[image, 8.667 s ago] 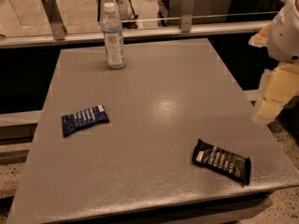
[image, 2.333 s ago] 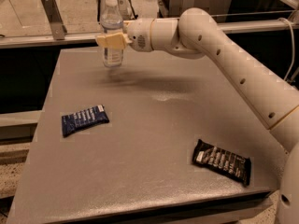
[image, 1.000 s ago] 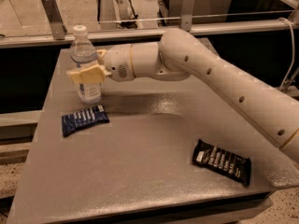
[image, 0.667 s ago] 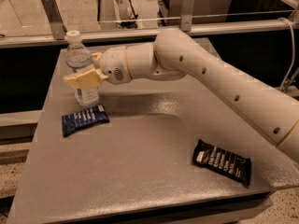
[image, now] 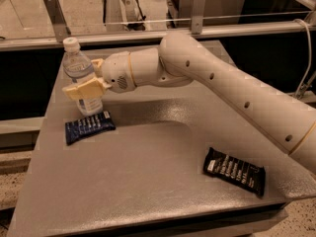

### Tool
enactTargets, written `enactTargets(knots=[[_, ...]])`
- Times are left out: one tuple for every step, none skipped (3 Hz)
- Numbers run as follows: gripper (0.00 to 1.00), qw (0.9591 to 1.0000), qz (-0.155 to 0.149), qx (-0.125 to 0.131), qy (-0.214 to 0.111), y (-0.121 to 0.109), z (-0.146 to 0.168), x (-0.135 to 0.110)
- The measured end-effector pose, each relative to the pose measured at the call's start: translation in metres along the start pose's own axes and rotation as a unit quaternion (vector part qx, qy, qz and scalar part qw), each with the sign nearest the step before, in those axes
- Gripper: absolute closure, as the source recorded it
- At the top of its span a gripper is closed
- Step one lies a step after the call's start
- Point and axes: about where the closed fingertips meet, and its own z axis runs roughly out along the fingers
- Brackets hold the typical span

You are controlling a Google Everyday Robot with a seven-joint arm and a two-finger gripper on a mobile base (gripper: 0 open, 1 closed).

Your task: Move blue plastic bottle near rxbar blueberry

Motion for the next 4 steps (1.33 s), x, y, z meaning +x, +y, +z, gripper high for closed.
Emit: enactTargets(knots=[[0.13,1.0000,-0.001,-0.002,0.001,0.002,0.000,0.001],[0.00,0.9999,-0.005,0.007,0.012,0.003,-0.013,0.000],[0.00,0.9979,-0.020,0.047,0.041,-0.009,-0.059,-0.010],[0.00,0.9907,-0.050,0.117,0.047,-0.022,-0.124,-0.040]])
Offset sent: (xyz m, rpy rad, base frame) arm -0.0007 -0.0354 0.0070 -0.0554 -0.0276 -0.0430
